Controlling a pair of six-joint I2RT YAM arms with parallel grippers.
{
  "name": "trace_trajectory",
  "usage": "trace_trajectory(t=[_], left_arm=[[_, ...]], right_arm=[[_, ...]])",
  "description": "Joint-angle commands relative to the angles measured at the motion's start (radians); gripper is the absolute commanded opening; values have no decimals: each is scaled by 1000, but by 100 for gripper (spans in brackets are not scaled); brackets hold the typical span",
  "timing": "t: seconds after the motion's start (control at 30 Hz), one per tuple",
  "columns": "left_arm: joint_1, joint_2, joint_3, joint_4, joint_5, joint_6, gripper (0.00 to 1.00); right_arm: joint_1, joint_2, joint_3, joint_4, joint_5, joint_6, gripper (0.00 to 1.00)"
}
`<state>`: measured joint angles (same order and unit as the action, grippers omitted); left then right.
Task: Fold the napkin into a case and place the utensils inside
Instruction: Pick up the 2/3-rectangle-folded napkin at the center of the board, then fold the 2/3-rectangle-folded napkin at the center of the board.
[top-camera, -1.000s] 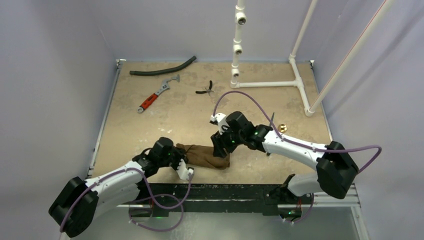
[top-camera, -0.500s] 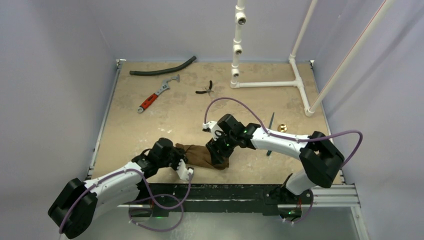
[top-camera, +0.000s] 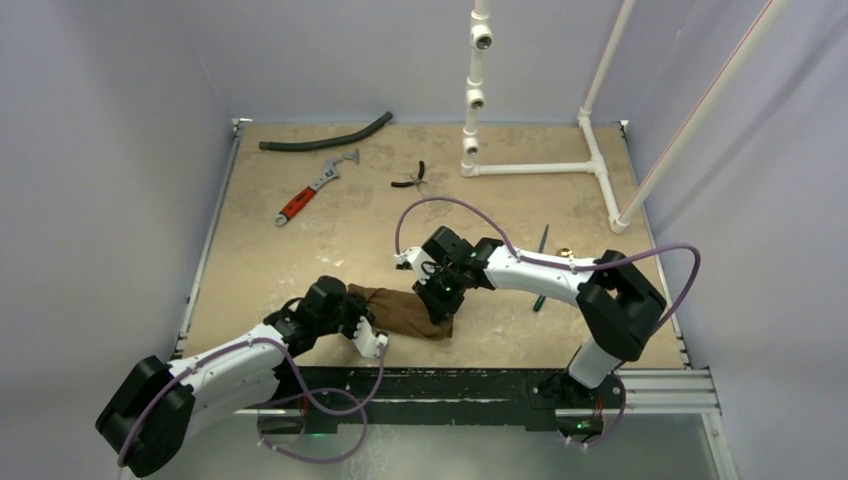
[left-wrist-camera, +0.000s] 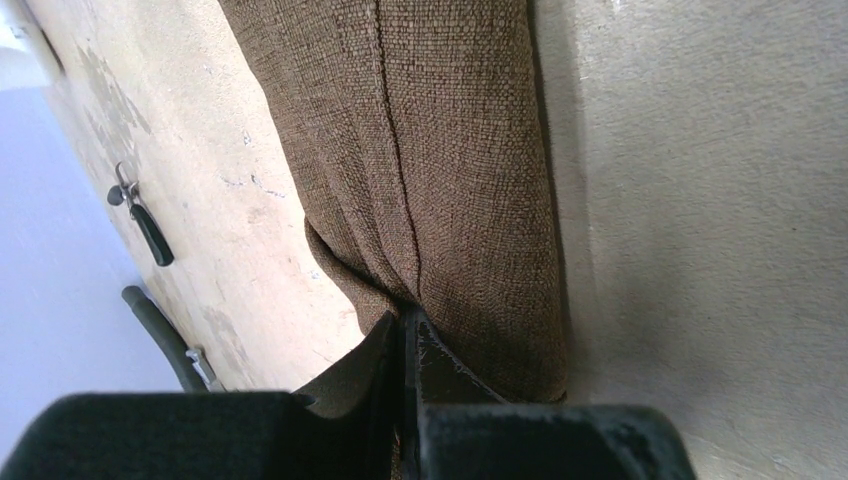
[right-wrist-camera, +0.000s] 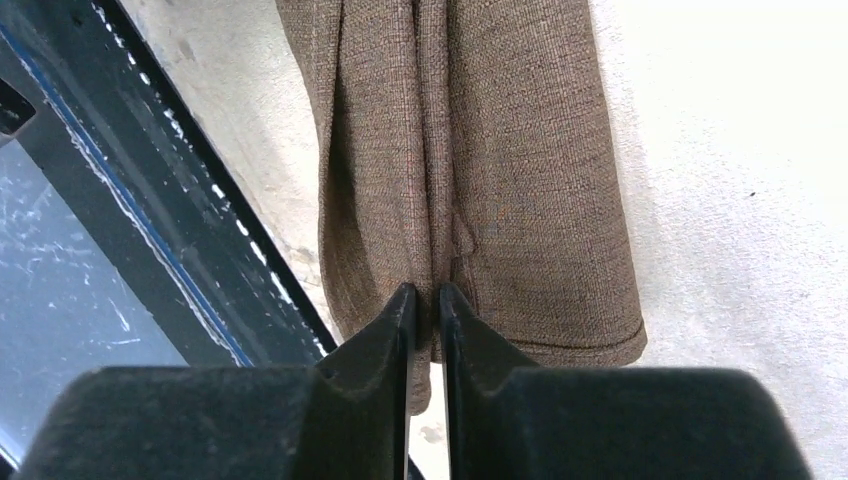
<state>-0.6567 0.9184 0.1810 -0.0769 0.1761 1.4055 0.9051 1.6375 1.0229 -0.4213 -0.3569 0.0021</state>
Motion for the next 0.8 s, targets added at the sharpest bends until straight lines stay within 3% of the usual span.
trace_trajectory(t=[0.0,0.13,0.77], left_arm=[[3,22,-45,-138,-66,-34,0],[2,19,-49,-140,-64,-11,0],[2,-3,-59,-154,-46,108,0]], right_arm=[[-1,-24,17,-44,-1,-37,14],[-14,-43,-1,14,8,-37,0],[-126,110,194,-67,-137,-245,0]])
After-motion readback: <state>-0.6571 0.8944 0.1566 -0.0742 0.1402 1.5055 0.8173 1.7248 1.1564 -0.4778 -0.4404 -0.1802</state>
